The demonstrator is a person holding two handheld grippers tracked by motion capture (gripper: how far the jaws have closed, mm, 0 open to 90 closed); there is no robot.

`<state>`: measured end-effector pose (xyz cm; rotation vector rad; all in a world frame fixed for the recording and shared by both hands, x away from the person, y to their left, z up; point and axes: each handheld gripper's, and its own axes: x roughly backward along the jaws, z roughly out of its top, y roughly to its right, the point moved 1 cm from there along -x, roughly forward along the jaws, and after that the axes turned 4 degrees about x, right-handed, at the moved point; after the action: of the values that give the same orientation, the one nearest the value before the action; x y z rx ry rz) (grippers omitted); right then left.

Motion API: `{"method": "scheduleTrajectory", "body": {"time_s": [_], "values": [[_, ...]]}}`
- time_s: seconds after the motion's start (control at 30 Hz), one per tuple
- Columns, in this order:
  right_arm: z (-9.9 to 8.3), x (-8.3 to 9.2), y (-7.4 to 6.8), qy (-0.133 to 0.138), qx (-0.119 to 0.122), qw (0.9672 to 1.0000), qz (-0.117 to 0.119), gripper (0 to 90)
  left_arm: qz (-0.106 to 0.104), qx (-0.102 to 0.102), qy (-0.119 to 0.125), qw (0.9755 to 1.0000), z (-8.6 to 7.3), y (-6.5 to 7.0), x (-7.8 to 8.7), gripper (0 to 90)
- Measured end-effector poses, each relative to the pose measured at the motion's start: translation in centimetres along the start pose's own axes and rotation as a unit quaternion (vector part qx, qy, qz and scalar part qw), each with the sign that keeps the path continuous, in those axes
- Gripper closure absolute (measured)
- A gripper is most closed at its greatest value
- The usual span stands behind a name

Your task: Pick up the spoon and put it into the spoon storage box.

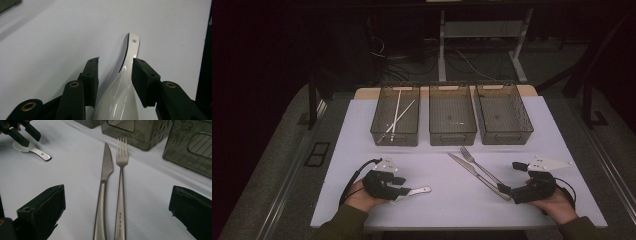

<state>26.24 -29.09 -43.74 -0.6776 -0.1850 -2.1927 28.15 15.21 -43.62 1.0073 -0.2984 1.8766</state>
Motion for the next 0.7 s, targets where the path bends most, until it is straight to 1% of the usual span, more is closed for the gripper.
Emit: {"method": "scheduleTrajectory", "body": {"time_s": [0.07,0.17,0.23,0.3,0.37,0.4,0.43,0.5,0.57,0.6,0.63,0.7], "values": [[0.0,0.0,0.0,0.0,-0.001,1.0,0.0,0.5,0.0,-0.002,-0.008,1.0,-0.2,-0.2,0.0,55.7],[0.0,0.0,0.0,-0.001,-0.001,1.0,0.001,0.5,0.0,0.001,-0.016,0.9999,-0.5,-0.2,-0.1,55.6],[0.0,0.0,0.0,0.0,0.0,1.0,0.001,0.5,-0.001,-0.002,-0.025,0.9997,-0.7,-0.2,-0.1,55.7],[0.0,0.0,0.0,0.0,-0.001,1.0,0.001,0.5,-0.003,0.003,-0.027,0.9996,-0.8,-0.1,-0.2,55.8],[0.0,0.0,0.0,0.0,-0.001,1.0,0.0,0.5,-0.004,0.0,-0.027,0.9996,-0.9,0.0,-0.2,56.4],[0.0,0.0,0.0,0.0,-0.001,1.0,0.0,0.5,-0.006,-0.005,-0.03,0.9995,-0.9,0.0,-0.1,57.3],[0.0,0.0,0.0,-0.001,-0.001,1.0,0.0,0.5,-0.006,-0.003,-0.029,0.9995,-1.0,0.2,-0.1,58.6],[0.0,0.0,0.0,-0.002,-0.002,1.0,0.0,0.5,-0.012,-0.007,-0.03,0.9994,-1.0,0.3,-0.1,60.9],[0.0,0.0,0.0,-0.001,-0.001,1.0,0.0,0.5,-0.015,-0.017,-0.034,0.9991,-1.0,0.5,-0.1,64.5],[0.0,0.0,0.0,-0.001,-0.002,1.0,0.0,0.5,-0.015,-0.018,-0.036,0.9991,-1.0,0.7,-0.1,65.3],[0.0,0.0,0.0,-0.002,-0.002,1.0,0.0,0.5,-0.014,-0.024,-0.038,0.9989,-1.0,0.8,-0.1,65.4],[0.0,0.0,0.0,-0.001,-0.001,1.0,0.001,0.5,-0.012,-0.03,-0.043,0.9985,-1.1,1.1,-0.2,66.4]]}}
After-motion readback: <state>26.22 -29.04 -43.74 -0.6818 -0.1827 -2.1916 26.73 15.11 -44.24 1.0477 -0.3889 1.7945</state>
